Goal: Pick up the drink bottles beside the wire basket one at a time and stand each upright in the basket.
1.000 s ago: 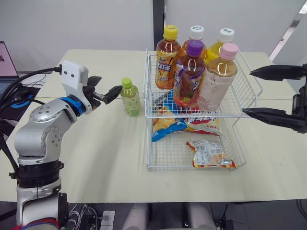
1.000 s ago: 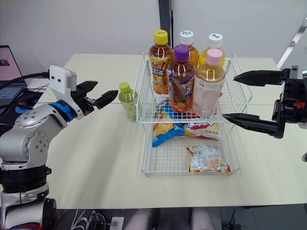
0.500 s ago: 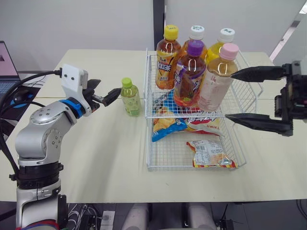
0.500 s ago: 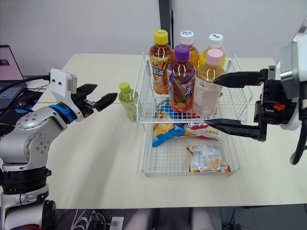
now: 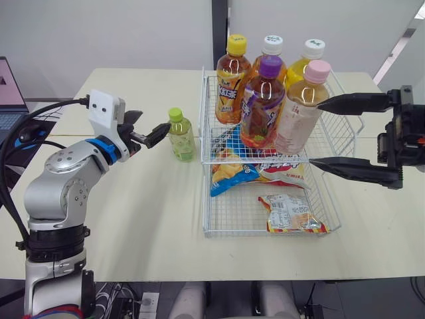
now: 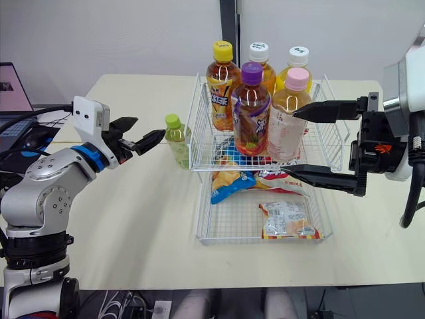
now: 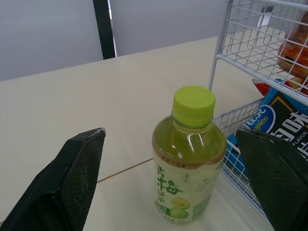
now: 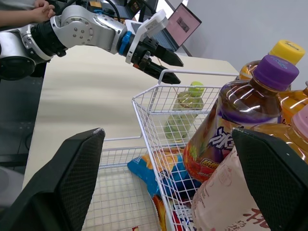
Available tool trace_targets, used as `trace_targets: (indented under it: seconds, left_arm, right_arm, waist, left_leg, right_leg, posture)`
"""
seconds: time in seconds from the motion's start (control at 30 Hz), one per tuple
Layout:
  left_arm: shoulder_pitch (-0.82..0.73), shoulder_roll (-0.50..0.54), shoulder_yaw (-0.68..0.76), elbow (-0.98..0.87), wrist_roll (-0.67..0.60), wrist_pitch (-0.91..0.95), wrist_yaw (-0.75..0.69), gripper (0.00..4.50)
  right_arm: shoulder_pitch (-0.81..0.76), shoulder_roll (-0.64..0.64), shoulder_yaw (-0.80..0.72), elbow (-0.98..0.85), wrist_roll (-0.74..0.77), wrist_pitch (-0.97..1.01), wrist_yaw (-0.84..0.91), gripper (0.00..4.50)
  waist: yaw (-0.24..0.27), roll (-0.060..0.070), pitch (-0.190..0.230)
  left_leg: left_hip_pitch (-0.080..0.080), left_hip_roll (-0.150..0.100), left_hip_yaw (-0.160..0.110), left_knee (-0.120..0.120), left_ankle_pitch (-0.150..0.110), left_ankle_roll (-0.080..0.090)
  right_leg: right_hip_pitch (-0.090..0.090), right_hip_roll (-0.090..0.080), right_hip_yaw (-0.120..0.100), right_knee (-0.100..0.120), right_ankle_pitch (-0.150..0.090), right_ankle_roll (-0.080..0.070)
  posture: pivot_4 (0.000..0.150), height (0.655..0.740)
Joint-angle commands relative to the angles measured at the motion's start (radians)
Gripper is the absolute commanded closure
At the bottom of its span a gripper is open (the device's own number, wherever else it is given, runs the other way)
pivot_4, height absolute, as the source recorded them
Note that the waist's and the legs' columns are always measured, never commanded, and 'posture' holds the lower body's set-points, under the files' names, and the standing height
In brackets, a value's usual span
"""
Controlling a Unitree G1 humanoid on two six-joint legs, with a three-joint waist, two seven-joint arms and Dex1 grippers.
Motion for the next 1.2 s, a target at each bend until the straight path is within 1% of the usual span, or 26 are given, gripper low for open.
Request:
trace_targets:
  seconds: [0.03, 0.37, 0.53, 0.7, 0.87, 1.07, 1.2]
  left_arm:
    - [-0.009, 0.001, 0.007, -0.042, -0.005, -0.013, 0.000, 0.03]
    - [-0.012, -0.023, -0.006, -0.050, -0.002, -0.007, 0.018, 0.03]
    - [-0.041, -0.052, -0.008, -0.026, 0.007, -0.004, 0.054, 0.03]
    - [-0.097, -0.100, -0.050, 0.021, 0.035, -0.014, 0.087, 0.03]
    - [-0.164, -0.158, -0.099, 0.097, 0.101, -0.037, 0.147, 0.03]
    - [-0.192, -0.196, -0.124, 0.146, 0.144, -0.080, 0.162, 0.03]
    - [-0.203, -0.215, -0.122, 0.168, 0.151, -0.095, 0.162, 0.03]
  right_arm:
    - [-0.004, -0.015, -0.045, -0.010, 0.013, -0.004, -0.003, 0.00]
    - [0.017, -0.018, -0.066, -0.015, 0.017, 0.000, -0.004, 0.00]
    - [0.023, -0.022, -0.074, -0.017, 0.019, 0.002, -0.005, 0.00]
    - [0.025, -0.021, -0.075, -0.018, 0.019, 0.001, -0.008, 0.00]
    - [0.033, -0.020, -0.082, -0.022, 0.020, 0.001, -0.010, 0.00]
    - [0.047, -0.022, -0.100, -0.031, 0.027, 0.005, -0.016, 0.00]
    - [0.052, -0.024, -0.106, -0.033, 0.031, 0.006, -0.019, 0.00]
  waist:
    - [0.000, 0.000, 0.000]
    - [0.000, 0.000, 0.000]
    - [0.001, 0.000, 0.000]
    - [0.001, 0.000, 0.000]
    - [0.001, 0.000, 0.000]
    - [0.000, 0.000, 0.000]
    - [0.001, 0.000, 0.000]
  left_leg:
    - [0.000, 0.000, 0.000, 0.000, 0.000, 0.000]
    - [0.000, 0.000, 0.000, 0.000, 0.000, 0.000]
    - [0.000, 0.000, 0.000, 0.000, 0.000, 0.000]
    - [0.000, 0.000, 0.000, 0.000, 0.000, 0.000]
    - [0.000, -0.001, 0.000, 0.000, 0.000, 0.000]
    - [0.000, -0.001, 0.000, 0.000, 0.000, 0.000]
    - [0.000, -0.001, 0.000, 0.000, 0.000, 0.000]
  right_leg:
    - [0.000, 0.000, 0.000, 0.000, 0.000, 0.000]
    - [0.000, 0.000, 0.000, 0.000, 0.000, 0.000]
    - [0.000, 0.000, 0.000, 0.000, 0.000, 0.000]
    - [0.000, 0.000, 0.000, 0.000, 0.000, 0.000]
    - [0.000, 0.000, 0.000, 0.000, 0.000, 0.000]
    - [0.000, 0.000, 0.000, 0.000, 0.000, 0.000]
    - [0.000, 0.000, 0.000, 0.000, 0.000, 0.000]
  posture:
    - [0.150, 0.7400]
    - [0.150, 0.7400]
    - [0.150, 0.7400]
    - [0.150, 0.7400]
    - [0.150, 0.7400]
    - [0.150, 0.7400]
    - [0.150, 0.7400]
